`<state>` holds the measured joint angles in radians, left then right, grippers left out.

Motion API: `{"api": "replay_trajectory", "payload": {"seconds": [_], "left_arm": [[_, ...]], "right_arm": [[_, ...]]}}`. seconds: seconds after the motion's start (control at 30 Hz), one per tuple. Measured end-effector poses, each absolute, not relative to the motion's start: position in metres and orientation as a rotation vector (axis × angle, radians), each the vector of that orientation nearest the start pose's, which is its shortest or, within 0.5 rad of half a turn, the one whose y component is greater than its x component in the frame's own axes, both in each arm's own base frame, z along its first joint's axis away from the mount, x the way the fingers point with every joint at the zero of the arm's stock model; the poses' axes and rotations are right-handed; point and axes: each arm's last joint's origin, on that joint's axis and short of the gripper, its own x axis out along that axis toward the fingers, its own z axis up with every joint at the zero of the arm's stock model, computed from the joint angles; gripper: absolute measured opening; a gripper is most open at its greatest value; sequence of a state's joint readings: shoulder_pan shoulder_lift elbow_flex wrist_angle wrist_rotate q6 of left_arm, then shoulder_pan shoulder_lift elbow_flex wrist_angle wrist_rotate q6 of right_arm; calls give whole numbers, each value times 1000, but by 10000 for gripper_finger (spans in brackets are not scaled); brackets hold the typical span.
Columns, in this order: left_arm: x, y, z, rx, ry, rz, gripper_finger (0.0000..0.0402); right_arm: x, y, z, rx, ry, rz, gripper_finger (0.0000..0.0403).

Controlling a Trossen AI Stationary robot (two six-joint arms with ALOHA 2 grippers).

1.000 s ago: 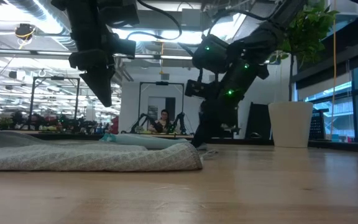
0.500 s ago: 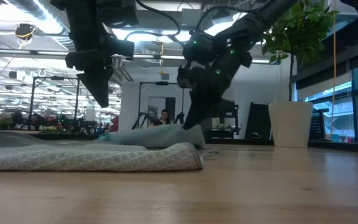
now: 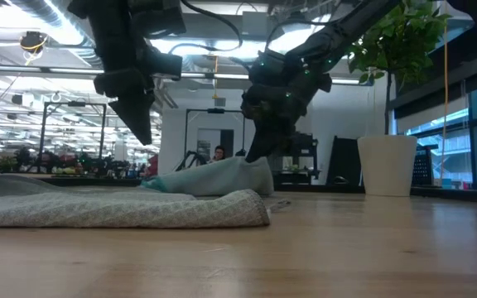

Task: Roll microfiber towels into tight, uniform cylinder then place into a basket
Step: Roll blue towel

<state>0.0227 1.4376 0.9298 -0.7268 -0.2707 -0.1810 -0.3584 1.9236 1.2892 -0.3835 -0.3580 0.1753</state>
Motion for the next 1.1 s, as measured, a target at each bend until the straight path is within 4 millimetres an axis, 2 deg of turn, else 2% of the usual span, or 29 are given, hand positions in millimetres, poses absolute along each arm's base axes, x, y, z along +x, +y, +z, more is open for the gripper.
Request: {"api": "replay_trajectory", "payload": {"seconds": [0.23, 0.4, 0.6, 0.73, 1.1], "left_arm": [[259, 14, 203, -4, 1190, 364, 76], [260, 14, 203, 65, 1192, 315, 77], [260, 14, 203, 108, 1194, 288, 98], [264, 16, 202, 125, 1165, 343, 112], [288, 19, 175, 115, 1141, 351, 110]], "right_arm": [[373, -129, 174, 493, 950, -78, 9], [374, -129, 175, 485, 937, -79, 9], [374, -130, 174, 465, 940, -111, 9], [374, -130, 174, 460, 941, -114, 9], [374, -130, 174, 445, 944, -107, 9]]}}
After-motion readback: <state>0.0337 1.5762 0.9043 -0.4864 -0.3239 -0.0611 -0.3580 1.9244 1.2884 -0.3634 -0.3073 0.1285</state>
